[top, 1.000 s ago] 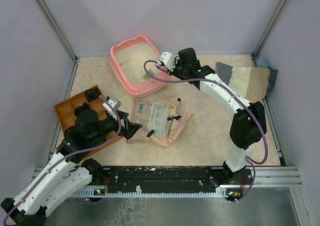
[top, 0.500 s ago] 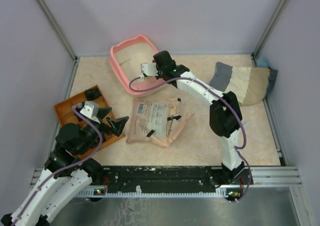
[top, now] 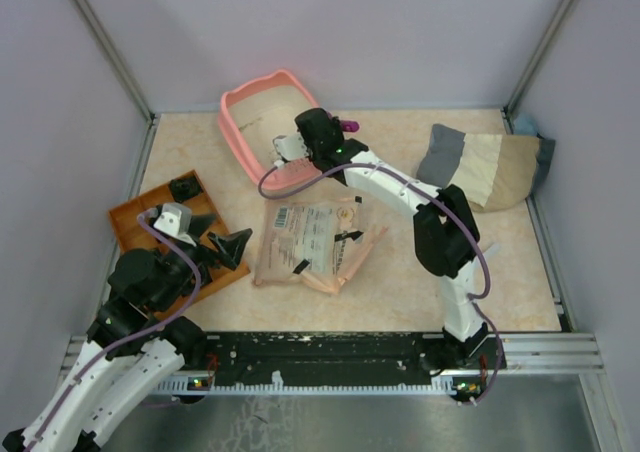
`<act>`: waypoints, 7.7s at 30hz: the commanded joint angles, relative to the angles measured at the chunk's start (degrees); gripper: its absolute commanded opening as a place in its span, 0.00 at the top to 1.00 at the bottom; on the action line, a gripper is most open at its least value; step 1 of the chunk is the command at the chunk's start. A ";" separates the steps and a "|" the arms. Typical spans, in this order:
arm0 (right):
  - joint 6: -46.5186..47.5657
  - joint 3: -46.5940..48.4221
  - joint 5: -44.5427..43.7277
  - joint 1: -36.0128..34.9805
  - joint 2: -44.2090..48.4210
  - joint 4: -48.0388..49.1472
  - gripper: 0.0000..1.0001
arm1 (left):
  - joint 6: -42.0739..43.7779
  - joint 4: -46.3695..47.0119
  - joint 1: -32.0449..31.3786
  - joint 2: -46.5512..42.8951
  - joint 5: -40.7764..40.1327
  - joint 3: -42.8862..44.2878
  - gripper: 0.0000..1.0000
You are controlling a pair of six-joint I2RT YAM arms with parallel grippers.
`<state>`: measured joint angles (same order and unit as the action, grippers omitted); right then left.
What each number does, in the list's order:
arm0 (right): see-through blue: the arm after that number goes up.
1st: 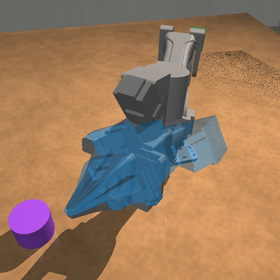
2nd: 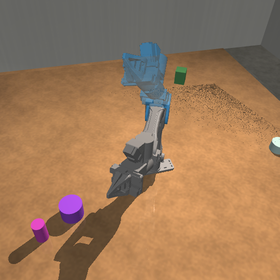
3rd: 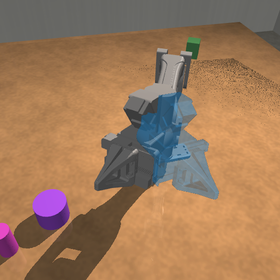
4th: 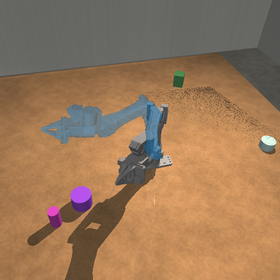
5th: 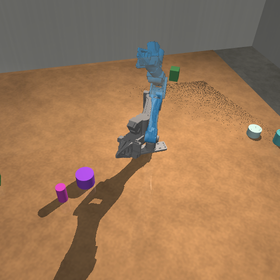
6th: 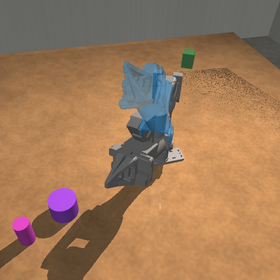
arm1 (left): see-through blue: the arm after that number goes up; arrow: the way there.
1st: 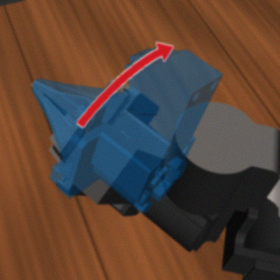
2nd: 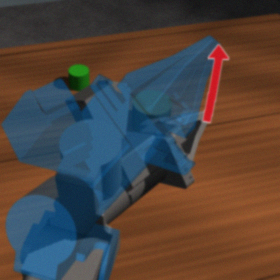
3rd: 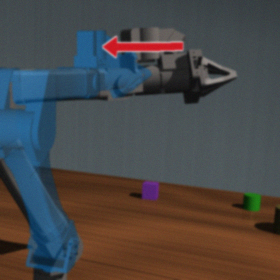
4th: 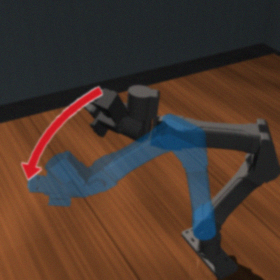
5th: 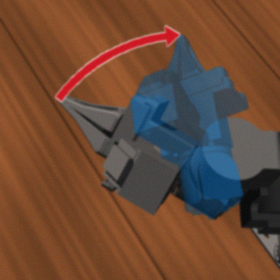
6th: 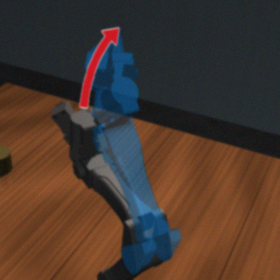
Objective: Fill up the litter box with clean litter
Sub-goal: 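Pour the cat litter into the litter box, then scoop the cat litter from the cat litter bag.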
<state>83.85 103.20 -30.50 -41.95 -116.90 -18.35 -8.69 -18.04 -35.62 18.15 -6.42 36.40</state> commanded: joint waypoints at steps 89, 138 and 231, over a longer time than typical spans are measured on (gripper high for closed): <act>-29.79 -41.78 44.12 13.80 33.19 -15.15 1.00 | -13.25 4.13 4.74 49.05 20.23 3.95 0.11; -40.19 -47.31 64.29 20.36 33.63 -2.81 1.00 | -14.52 5.79 4.77 51.49 21.01 2.53 0.22; -56.70 -64.85 72.39 39.04 45.08 5.01 1.00 | -12.01 2.81 4.77 54.51 21.76 6.87 0.23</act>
<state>28.05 38.22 41.25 -4.19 -75.35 -14.96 -21.56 -14.41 -30.74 72.64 14.39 41.54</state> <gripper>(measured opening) 0.252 0.770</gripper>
